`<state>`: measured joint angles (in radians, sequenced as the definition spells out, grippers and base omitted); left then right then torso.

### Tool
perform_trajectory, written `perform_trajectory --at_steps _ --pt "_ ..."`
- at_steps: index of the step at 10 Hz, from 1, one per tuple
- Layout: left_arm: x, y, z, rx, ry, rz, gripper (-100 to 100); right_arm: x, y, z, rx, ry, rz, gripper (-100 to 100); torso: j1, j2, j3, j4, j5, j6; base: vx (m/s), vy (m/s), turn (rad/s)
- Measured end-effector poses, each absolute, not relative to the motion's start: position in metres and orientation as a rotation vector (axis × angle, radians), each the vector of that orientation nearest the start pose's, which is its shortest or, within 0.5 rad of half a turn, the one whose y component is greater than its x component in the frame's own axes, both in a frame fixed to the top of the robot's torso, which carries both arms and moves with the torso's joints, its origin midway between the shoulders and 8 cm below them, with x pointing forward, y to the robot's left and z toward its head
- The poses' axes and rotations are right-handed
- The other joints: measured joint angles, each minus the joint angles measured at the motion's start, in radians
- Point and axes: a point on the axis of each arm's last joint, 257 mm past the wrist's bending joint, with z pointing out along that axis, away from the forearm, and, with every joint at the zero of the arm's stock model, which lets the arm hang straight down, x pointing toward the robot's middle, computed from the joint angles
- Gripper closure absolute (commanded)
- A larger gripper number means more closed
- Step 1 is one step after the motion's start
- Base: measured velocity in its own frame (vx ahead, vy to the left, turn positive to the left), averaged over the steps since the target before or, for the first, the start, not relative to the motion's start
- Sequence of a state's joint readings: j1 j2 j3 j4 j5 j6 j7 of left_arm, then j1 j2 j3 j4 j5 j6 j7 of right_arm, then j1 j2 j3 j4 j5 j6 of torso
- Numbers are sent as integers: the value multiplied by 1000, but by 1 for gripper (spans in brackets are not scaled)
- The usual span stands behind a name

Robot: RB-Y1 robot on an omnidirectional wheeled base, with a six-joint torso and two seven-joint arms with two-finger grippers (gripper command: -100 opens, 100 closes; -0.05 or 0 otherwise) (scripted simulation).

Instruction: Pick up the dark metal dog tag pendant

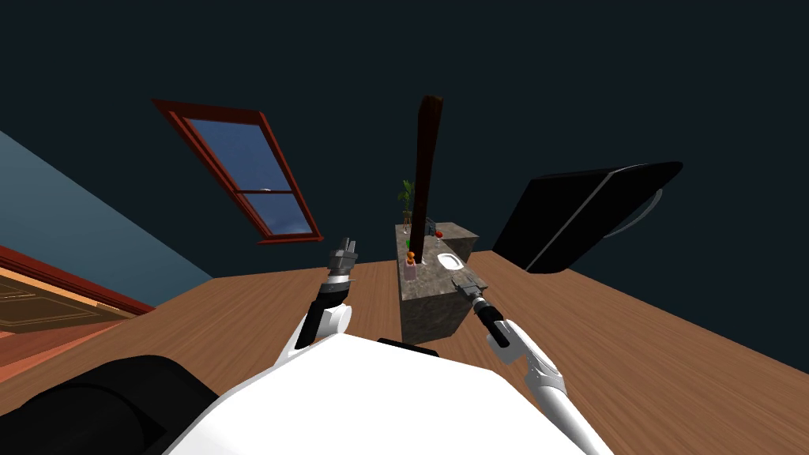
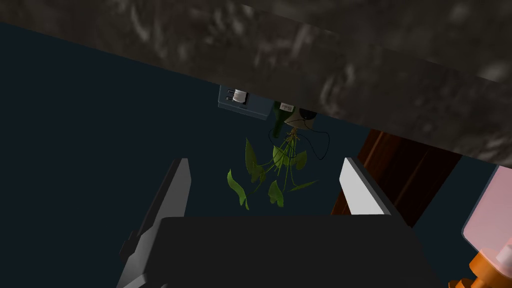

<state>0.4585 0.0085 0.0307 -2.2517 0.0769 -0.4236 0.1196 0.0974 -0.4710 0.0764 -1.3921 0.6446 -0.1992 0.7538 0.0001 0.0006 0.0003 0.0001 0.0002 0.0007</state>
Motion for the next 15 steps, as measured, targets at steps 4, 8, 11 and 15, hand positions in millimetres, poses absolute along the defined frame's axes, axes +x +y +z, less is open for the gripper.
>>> perform_trajectory --at_steps 4,8,11,15 --pt "362 297 11 -798 576 -1430 0 491 -339 -320 -370 1739 -114 -100 0 0 0 0 0 0 0 1 4" --pt "362 297 11 -798 576 -1430 0 491 -340 -320 -371 1740 -115 -100 0 0 0 0 0 0 0 0 8" --pt "362 297 11 -798 576 -1430 0 491 -340 -320 -371 1740 -115 -100 1 0 0 0 0 0 -26 22 -16" --pt "362 296 11 -798 576 -1431 0 492 -342 -308 -457 1703 -105 -100 5 8 5 2 1 0 -77 61 20"
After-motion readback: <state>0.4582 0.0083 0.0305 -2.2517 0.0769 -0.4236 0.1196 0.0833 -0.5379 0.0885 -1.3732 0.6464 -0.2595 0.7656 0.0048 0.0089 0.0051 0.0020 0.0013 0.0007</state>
